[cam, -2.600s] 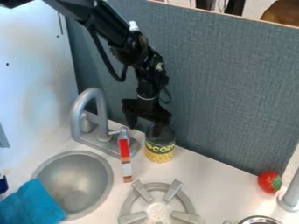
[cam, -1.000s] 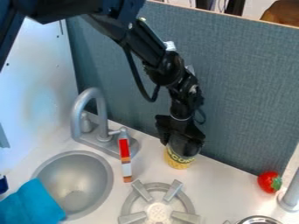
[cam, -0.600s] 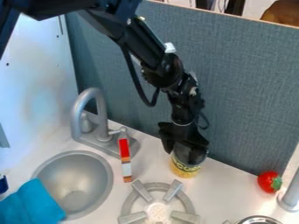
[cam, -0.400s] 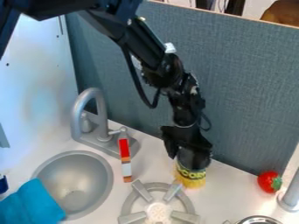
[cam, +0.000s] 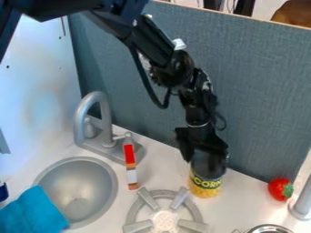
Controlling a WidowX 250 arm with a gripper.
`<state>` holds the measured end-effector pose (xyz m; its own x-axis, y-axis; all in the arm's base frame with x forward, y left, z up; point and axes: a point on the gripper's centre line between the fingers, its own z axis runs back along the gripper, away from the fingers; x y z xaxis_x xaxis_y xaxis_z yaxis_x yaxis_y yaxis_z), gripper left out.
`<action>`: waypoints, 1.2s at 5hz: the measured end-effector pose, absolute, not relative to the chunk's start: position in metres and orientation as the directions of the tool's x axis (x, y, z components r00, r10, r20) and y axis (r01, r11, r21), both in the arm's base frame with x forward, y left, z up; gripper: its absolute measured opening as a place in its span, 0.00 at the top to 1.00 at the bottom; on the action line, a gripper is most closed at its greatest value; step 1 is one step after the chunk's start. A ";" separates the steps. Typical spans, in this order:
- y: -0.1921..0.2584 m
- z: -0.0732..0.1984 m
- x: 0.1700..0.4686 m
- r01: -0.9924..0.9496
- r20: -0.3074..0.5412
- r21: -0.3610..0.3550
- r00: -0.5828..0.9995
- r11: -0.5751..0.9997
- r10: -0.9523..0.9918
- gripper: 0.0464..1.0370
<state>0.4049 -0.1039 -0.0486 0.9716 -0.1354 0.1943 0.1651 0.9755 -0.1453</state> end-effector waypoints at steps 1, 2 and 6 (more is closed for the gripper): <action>-0.121 -0.048 0.399 0.212 0.188 -0.154 0.965 0.965 -0.182 0.04; -0.136 -0.048 0.396 0.251 0.197 -0.160 0.956 0.955 -0.218 0.04; -0.111 0.000 0.383 0.180 0.252 -0.241 0.961 0.954 -0.118 0.04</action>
